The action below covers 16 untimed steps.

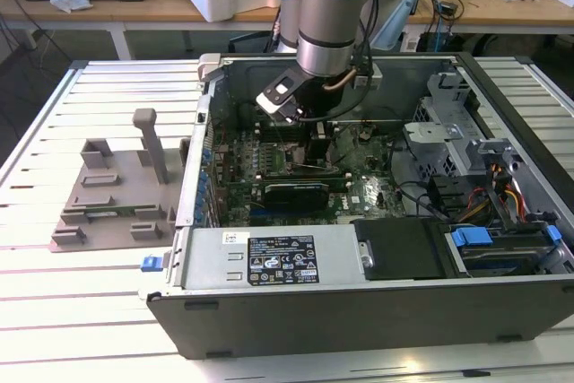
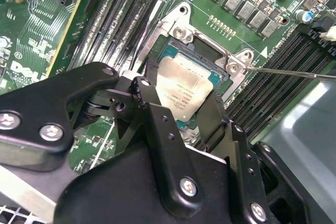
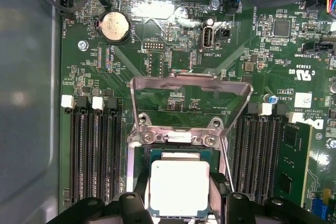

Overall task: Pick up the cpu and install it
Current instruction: 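Place the cpu into insertion slot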

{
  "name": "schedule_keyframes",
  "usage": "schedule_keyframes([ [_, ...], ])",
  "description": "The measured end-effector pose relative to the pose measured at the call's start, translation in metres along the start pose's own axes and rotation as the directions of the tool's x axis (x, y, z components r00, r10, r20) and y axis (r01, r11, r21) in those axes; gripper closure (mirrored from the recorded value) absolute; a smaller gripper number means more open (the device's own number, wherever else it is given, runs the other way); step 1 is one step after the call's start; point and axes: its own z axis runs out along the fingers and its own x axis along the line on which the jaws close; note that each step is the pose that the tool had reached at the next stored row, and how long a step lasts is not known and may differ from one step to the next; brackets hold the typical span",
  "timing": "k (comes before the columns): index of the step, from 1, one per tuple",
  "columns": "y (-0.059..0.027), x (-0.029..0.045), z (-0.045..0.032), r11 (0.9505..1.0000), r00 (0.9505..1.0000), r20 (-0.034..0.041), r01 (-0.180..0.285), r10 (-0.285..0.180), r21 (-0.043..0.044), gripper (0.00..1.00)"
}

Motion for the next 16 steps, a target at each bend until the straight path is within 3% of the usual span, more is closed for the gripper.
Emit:
schedule_keyframes([
  [10, 0.0004, 0.0003, 0.0032, 1.0000, 1.0000, -0.0006, 0.000, 0.000, -0.0001, 0.46],
  [11, 0.0007, 0.0008, 0.0041, 1.0000, 1.0000, -0.0035, 0.000, 0.000, -0.0017, 0.45],
  [13, 0.0004, 0.0003, 0.0033, 1.0000, 1.0000, -0.0008, 0.000, 0.000, 0.0000, 0.33],
  [16, 0.0004, 0.0003, 0.0032, 1.0000, 1.0000, -0.0006, 0.000, 0.000, 0.0001, 0.33],
])
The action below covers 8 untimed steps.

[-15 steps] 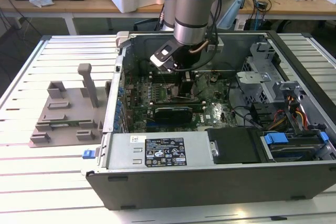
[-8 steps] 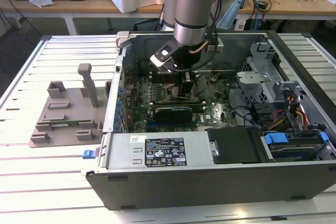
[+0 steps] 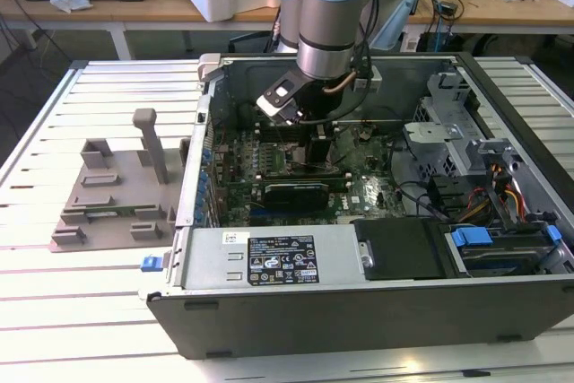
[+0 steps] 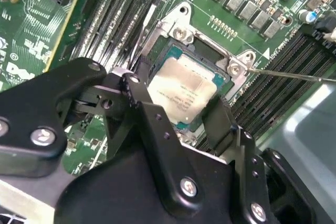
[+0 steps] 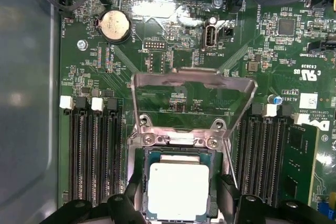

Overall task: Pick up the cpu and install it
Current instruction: 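Place the cpu into insertion slot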

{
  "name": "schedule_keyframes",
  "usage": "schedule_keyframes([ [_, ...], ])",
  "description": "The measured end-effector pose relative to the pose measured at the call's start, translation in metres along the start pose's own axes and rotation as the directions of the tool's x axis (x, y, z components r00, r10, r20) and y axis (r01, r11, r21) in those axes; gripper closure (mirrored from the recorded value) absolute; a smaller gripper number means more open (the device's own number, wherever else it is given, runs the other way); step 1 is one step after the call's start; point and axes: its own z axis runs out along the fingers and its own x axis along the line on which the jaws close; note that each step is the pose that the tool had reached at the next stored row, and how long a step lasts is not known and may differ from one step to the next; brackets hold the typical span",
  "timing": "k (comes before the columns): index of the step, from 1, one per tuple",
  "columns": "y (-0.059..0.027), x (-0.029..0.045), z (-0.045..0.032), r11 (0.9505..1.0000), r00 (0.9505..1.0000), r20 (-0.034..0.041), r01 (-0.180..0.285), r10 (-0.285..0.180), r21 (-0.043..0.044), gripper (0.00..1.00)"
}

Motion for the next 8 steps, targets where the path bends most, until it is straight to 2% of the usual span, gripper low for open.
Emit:
schedule_keyframes([
  [3, -0.0005, -0.0001, -0.0089, 1.0000, 1.0000, 0.0000, 0.000, 0.000, 0.0000, 0.33],
  [8, -0.0008, -0.0002, -0.0139, 1.0000, 1.0000, -0.0002, 0.000, 0.000, -0.0001, 0.33],
])
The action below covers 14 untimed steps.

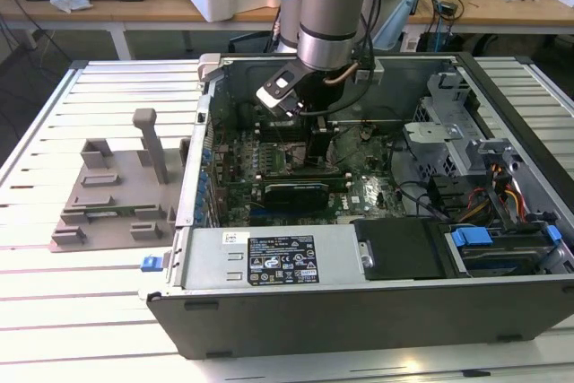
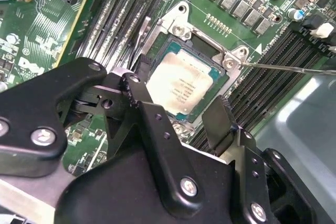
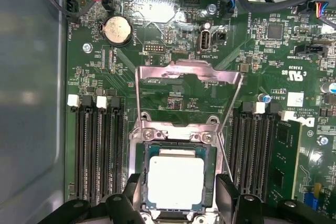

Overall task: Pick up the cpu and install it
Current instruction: 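Place the cpu into insertion slot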

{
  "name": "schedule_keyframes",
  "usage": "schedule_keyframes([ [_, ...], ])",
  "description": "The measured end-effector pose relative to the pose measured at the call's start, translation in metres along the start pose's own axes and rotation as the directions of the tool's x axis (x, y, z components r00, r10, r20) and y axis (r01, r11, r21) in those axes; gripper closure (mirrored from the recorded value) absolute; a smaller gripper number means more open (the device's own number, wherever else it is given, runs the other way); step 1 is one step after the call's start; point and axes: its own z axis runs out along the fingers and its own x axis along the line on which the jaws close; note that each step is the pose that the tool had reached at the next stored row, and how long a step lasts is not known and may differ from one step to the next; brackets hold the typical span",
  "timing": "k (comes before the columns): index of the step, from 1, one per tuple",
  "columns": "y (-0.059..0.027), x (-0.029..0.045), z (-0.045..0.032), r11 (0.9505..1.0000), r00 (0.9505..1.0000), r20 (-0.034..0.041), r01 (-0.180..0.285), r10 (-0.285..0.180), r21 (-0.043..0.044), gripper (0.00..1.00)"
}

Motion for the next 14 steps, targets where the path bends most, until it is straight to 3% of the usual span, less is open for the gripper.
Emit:
schedule_keyframes([
  [9, -0.0003, 0.0023, -0.0062, 1.0000, 1.0000, 0.0018, 0.000, 0.000, 0.0001, 0.33],
  [10, -0.0003, 0.0032, -0.0078, 1.0000, 1.0000, 0.0027, 0.000, 0.000, 0.0001, 0.35],
  [14, -0.0004, 0.0039, -0.0102, 1.0000, 1.0000, 0.0031, 0.000, 0.000, 0.0001, 0.59],
])
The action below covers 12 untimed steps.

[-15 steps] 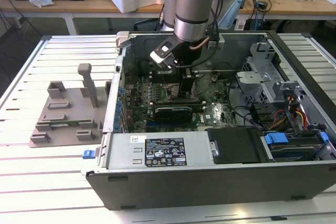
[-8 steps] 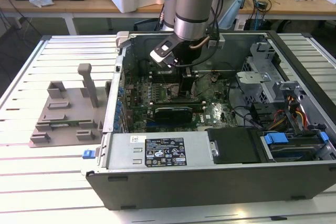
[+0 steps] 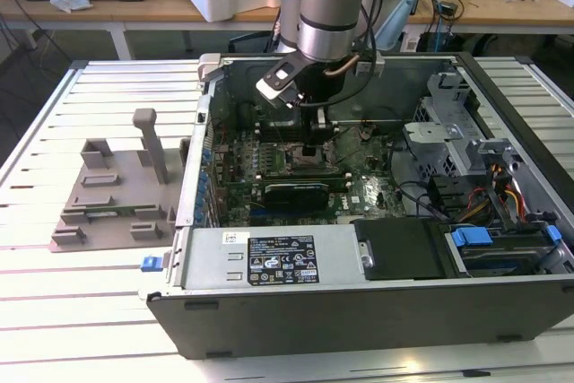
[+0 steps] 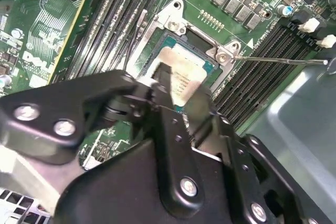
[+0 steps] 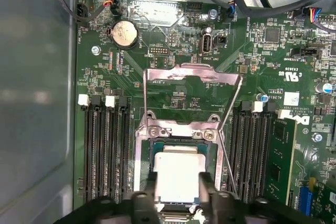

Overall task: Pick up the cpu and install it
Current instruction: 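Place the cpu into insertion slot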

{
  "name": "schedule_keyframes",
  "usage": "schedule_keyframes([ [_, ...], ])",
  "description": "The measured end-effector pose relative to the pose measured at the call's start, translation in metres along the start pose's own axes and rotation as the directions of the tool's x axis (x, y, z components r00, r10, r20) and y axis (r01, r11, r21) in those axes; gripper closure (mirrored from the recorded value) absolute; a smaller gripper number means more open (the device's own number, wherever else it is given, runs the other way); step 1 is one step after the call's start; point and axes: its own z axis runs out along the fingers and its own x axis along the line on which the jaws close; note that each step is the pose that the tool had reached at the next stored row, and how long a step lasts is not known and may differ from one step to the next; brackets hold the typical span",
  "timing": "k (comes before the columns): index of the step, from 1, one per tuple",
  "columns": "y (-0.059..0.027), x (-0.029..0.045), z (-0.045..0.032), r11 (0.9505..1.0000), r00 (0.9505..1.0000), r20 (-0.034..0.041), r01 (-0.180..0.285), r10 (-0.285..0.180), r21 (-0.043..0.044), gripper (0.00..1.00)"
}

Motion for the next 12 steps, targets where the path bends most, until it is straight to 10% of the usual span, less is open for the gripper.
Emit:
schedule_keyframes([
  [4, 0.0000, 0.0000, -0.0004, 1.0000, 1.0000, 0.0001, 0.000, 0.000, 0.0001, 0.89],
  [12, -0.0010, -0.0036, 0.0066, 1.0000, 1.0000, 0.0000, 0.000, 0.000, 0.0000, 0.89],
])
